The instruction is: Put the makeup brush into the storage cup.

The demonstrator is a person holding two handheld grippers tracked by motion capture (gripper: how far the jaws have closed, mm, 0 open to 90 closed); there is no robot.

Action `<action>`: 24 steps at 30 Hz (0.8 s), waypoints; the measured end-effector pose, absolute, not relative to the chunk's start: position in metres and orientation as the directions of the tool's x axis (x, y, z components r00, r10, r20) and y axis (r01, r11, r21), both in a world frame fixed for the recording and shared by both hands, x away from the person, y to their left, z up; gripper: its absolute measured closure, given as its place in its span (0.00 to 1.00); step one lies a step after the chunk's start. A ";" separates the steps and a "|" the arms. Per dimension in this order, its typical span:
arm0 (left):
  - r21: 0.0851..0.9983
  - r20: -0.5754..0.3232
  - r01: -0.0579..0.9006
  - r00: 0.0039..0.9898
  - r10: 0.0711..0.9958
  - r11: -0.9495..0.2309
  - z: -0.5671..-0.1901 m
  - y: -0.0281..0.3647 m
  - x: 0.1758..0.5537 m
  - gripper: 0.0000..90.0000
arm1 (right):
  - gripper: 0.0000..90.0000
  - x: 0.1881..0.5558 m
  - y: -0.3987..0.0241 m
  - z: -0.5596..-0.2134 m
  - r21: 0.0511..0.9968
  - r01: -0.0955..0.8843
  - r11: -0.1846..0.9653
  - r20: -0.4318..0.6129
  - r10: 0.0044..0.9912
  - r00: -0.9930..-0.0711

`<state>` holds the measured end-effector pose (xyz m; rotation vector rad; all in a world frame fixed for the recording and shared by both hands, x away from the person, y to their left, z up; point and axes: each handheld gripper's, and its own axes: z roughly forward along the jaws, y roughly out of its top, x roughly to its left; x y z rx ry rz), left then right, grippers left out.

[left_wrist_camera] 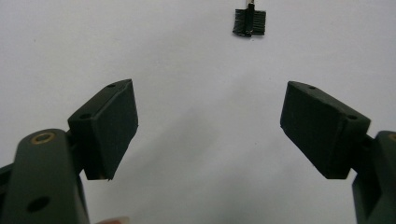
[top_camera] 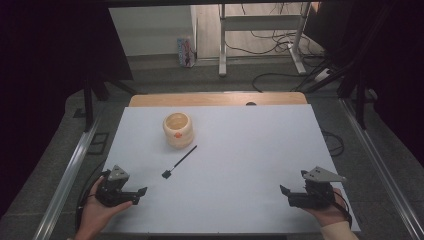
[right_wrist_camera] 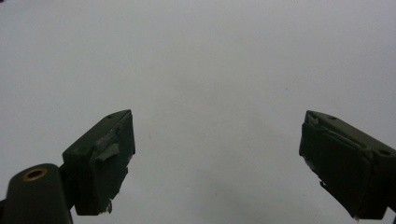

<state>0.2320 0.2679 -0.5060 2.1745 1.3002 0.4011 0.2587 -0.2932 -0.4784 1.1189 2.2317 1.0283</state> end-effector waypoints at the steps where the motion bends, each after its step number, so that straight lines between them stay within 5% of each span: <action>1: 0.607 -0.032 0.705 0.483 0.875 -0.367 -0.506 0.268 0.232 0.22 | 0.12 0.259 -0.293 -0.478 0.777 0.490 0.396 -0.051 0.814 -0.578; 24: 0.594 -0.054 0.723 0.473 0.880 -0.352 -0.503 0.269 0.232 0.22 | 0.13 0.259 -0.292 -0.478 0.774 0.498 0.390 -0.032 0.810 -0.585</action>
